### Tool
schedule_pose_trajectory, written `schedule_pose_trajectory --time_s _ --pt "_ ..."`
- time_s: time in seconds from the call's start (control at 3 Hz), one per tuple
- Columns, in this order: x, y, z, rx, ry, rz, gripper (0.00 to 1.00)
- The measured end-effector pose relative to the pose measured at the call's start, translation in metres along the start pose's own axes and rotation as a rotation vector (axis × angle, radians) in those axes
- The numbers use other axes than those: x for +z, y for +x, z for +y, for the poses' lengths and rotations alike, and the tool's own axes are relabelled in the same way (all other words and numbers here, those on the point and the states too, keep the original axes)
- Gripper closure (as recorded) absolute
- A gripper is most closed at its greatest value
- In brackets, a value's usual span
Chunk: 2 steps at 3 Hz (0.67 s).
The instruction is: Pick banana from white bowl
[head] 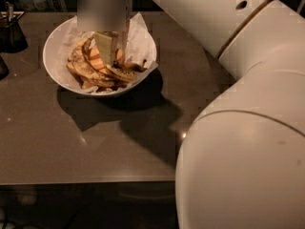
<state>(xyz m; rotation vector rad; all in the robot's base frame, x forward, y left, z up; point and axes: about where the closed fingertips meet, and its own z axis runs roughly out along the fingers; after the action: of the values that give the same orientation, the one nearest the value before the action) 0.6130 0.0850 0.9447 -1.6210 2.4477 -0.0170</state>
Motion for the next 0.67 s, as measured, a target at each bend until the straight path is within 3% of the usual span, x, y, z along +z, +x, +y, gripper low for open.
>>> schedule_pose_trajectory --time_s 0.67 --pt "0.0091 -0.0005 -0.0021 0.015 -0.016 0.014 0.45"
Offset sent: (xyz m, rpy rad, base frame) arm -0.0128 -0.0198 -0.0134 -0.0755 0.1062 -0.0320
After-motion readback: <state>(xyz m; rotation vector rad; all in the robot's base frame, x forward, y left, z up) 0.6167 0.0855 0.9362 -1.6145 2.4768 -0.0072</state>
